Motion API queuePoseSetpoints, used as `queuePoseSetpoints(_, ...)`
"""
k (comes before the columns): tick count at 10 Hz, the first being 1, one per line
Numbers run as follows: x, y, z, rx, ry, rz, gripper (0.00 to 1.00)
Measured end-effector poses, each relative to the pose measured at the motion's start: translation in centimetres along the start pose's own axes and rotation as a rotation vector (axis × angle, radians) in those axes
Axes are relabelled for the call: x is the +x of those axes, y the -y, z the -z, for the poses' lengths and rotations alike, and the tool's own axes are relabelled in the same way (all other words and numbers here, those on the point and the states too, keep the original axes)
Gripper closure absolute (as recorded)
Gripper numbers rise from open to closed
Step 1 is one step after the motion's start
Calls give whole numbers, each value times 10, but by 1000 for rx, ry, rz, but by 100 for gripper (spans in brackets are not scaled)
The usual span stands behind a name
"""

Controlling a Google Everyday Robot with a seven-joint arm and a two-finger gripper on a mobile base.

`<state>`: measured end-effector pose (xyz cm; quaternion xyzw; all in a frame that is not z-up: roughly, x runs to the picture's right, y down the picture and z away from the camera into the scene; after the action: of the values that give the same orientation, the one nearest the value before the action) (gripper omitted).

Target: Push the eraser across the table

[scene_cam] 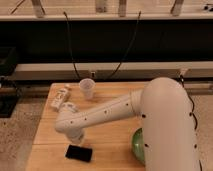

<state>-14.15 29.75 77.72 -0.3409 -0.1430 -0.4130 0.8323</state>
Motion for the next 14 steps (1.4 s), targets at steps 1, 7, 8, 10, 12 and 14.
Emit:
queuePoseSetpoints(1,-1,0,0,-2,-2,4,99)
queuePoseSetpoints(7,-8,1,1,-7,-16,33,99)
queuePoseSetpoints(8,-9,0,1,-9,-17,38,99)
queuePoseSetpoints(10,-9,-2,1,-11,-20,44,99)
queuePoseSetpoints(12,-10,-2,1,-13,-23,49,99)
queuePoseSetpoints(14,-11,-2,1,-14,-26,56,99)
